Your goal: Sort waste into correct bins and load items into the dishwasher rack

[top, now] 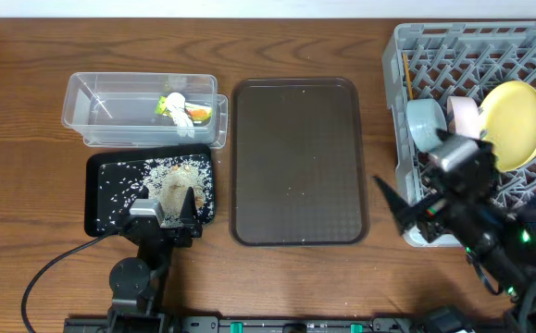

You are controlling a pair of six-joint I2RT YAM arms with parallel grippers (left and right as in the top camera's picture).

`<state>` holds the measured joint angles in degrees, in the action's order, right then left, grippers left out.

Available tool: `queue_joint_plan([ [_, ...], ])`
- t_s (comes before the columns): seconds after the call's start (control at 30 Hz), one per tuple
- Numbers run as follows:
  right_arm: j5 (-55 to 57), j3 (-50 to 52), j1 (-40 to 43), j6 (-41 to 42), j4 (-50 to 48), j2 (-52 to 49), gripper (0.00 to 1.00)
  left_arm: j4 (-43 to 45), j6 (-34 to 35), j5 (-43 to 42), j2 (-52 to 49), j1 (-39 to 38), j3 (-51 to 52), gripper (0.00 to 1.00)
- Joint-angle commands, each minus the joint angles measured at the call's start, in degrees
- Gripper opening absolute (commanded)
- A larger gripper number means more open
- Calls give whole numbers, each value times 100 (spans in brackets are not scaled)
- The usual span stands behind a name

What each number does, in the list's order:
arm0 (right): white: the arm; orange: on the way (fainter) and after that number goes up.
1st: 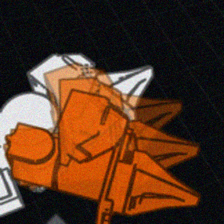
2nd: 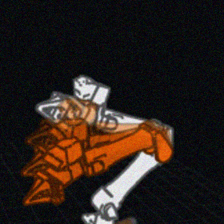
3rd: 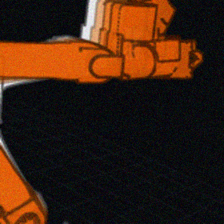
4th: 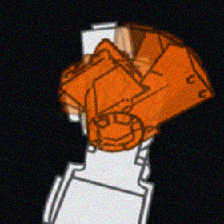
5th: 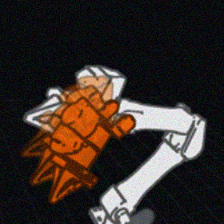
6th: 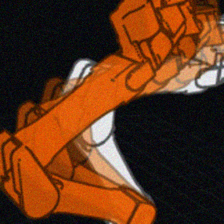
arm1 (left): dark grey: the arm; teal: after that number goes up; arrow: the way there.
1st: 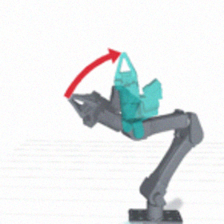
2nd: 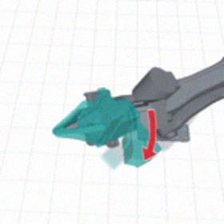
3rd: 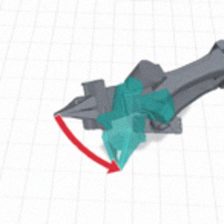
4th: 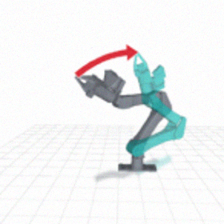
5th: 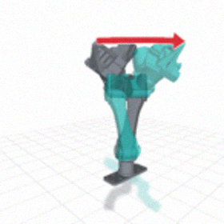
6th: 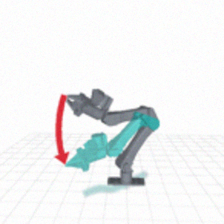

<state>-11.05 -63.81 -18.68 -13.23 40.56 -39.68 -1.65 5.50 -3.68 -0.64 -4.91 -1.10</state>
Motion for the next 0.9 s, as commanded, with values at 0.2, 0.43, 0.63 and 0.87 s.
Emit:
queue_joint_plan([
  [0.2, -424, 2898, 426, -286, -868, 1766, 99, -199, -55, -20, 31, 35, 87, 89],
  [0.43, -424, 4734, 651, 302, -1856, 3008, 99, -199, -55, -20, 31, 35, 87, 89],
  [0.63, -417, 5779, 774, 398, -2520, 3928, 99, -199, -55, -20, 31, 35, 87, 88],
  [0.87, -382, 6196, 789, 376, -3427, 3939, 99, -199, -55, -20, 31, 35, 87, 88],
])
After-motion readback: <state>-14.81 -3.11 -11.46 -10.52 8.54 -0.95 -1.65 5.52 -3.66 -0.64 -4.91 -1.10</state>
